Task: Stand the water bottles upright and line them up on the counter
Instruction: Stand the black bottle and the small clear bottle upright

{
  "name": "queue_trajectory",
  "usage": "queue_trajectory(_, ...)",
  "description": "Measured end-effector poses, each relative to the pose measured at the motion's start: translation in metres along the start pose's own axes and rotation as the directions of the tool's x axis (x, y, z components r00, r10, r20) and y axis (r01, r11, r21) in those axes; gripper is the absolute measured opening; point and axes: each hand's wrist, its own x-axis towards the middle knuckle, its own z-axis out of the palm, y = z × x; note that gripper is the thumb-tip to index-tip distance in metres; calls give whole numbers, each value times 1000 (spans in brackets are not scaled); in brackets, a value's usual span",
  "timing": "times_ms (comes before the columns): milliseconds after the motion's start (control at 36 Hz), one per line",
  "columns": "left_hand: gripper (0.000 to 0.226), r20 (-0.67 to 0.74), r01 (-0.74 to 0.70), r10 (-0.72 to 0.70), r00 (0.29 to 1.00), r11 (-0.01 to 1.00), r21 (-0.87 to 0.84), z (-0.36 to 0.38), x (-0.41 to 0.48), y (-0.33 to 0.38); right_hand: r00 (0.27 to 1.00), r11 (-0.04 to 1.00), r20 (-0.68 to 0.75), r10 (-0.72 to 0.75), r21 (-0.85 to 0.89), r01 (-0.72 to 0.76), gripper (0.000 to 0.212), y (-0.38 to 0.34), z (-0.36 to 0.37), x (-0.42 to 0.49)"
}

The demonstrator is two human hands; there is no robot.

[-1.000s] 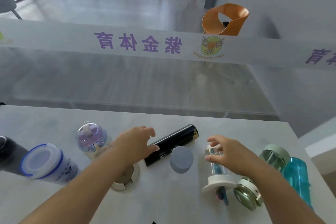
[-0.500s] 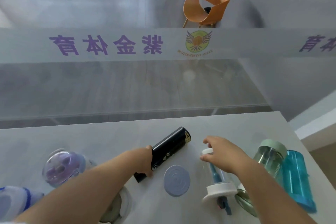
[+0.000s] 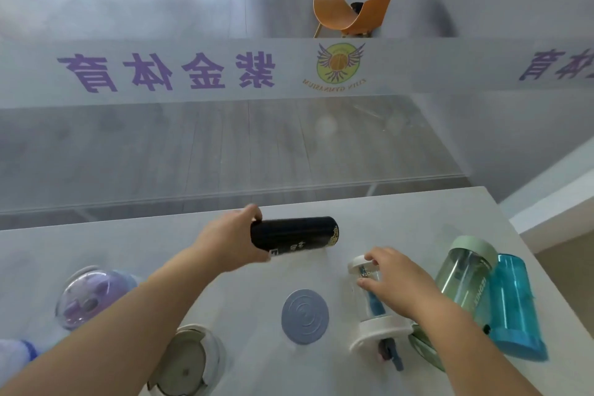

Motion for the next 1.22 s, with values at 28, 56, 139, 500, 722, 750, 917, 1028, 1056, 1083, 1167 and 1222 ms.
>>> queue_trajectory(28,56,-40,-27,26,999,999,-31,-6,-2,4,1000,1000,-8,2,-2,-2,44,1,2,-1)
queue_trajectory(56,55,-76,-58,55,996,997,-46,-12,-3,8,1000,1000,-14,3,-4,-3,44,2,4,-3)
queue_trajectory(139,51,-152,-144,135,979,988,-52,-27,-6,20,1000,1000,-18,11,-2,-11,45,6,10,-7)
queue_trajectory(500,69,-187,-268,280,942,959,87,-25,-12,48,995,996,43,91,-28,-90,75,14,40,-28)
queue_trajectory(722,71,-229,-324,326,917,945,50,-18,-13,56,983,983,21,180,-49,-179,94,10,65,-35)
queue_trajectory(750,71,-238,-326,328,914,944,48,-17,-13,56,982,981,16,189,-44,-188,94,9,68,-35)
queue_trajectory(917,68,-266,-327,323,908,944,29,-17,-18,56,977,977,-33,212,-21,-213,90,1,63,-33)
queue_trajectory(1028,66,-247,-304,292,924,953,-14,-21,-20,53,974,979,-98,203,44,-199,97,0,49,-34)
queue_trajectory(1056,65,-239,-295,280,930,955,-29,-23,-20,52,974,981,-118,194,52,-188,98,-1,44,-34)
queue_trajectory(1083,65,-232,-289,272,934,957,-40,-24,-21,51,974,984,-137,179,51,-174,97,-2,38,-33)
queue_trajectory(1167,63,-225,-289,271,936,956,-48,-25,-24,49,975,992,-182,127,16,-127,90,-6,19,-29)
queue_trajectory(1222,62,-220,-296,280,934,954,-43,-25,-27,49,979,995,-180,93,-29,-100,78,-9,4,-26)
